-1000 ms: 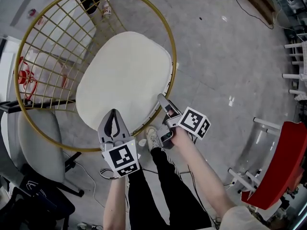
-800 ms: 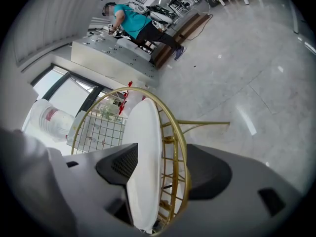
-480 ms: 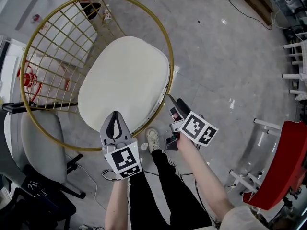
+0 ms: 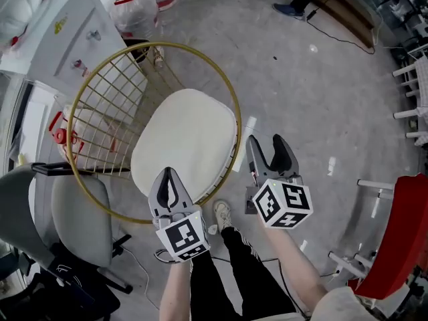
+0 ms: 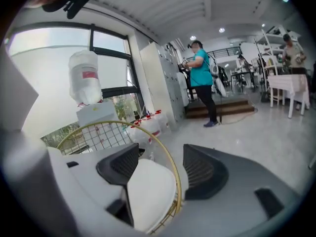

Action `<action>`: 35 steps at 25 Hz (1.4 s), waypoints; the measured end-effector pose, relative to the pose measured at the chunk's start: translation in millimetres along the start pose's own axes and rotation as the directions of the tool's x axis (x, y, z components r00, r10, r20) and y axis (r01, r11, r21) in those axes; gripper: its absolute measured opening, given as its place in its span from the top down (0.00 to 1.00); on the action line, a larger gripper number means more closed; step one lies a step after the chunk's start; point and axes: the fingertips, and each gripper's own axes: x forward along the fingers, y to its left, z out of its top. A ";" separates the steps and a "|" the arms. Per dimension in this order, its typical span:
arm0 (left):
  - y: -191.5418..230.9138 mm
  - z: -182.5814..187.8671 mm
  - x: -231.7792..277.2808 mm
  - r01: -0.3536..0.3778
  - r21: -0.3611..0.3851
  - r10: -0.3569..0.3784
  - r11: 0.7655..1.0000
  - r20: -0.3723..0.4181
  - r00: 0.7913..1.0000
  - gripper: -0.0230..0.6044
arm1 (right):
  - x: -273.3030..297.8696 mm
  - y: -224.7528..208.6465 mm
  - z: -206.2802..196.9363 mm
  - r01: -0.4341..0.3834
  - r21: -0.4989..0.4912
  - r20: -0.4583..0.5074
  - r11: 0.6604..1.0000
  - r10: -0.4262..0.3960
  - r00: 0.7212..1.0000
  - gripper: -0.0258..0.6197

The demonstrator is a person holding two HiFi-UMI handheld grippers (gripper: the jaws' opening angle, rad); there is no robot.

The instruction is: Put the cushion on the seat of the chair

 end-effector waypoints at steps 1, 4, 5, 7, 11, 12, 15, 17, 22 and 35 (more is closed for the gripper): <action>0.7 15.8 -1.4 -0.001 -0.010 0.002 1.000 0.025 1.000 0.94 | -2.4 7.5 19.4 -0.007 -0.029 0.036 1.000 0.008 0.999 0.51; 0.7 71.2 -12.8 0.009 -0.007 -0.008 1.000 0.104 0.995 0.94 | -17.6 34.4 77.7 -0.023 -0.099 0.137 0.995 0.037 0.990 0.52; 0.7 91.5 -19.0 0.012 -0.004 -0.012 1.000 0.131 0.991 0.94 | -25.3 44.2 96.8 -0.027 -0.121 0.168 0.992 0.047 0.985 0.56; 1.9 135.3 -31.3 0.019 -0.006 -0.017 1.000 0.192 0.981 0.94 | -41.5 64.9 137.4 -0.030 -0.168 0.236 0.985 0.070 0.969 0.67; 10.3 235.9 -49.9 0.026 -0.018 -0.019 0.999 0.341 0.940 0.94 | -66.9 108.5 223.8 -0.032 -0.250 0.384 0.968 0.129 0.914 0.86; 11.3 258.4 -58.4 0.031 -0.017 -0.023 0.999 0.368 0.930 0.94 | -76.3 117.9 242.1 -0.032 -0.266 0.409 0.963 0.143 0.901 0.89; 9.9 314.8 -92.0 0.059 -0.007 -0.051 0.998 0.426 0.903 0.94 | -112.4 144.9 287.7 -0.045 -0.332 0.461 0.942 0.204 0.863 0.92; 7.5 345.1 -117.2 0.071 0.002 -0.064 0.997 0.469 0.881 0.94 | -137.8 166.3 311.5 -0.082 -0.401 0.478 0.912 0.285 0.831 0.93; -3.8 402.6 -170.1 0.080 0.027 -0.081 0.996 0.557 0.826 0.94 | -186.6 207.2 355.4 -0.156 -0.493 0.501 0.856 0.426 0.753 0.93; -27.6 418.1 -233.1 0.128 0.037 -0.125 0.991 0.585 0.801 0.94 | -223.0 209.0 337.1 -0.211 -0.464 0.459 0.861 0.437 0.773 0.93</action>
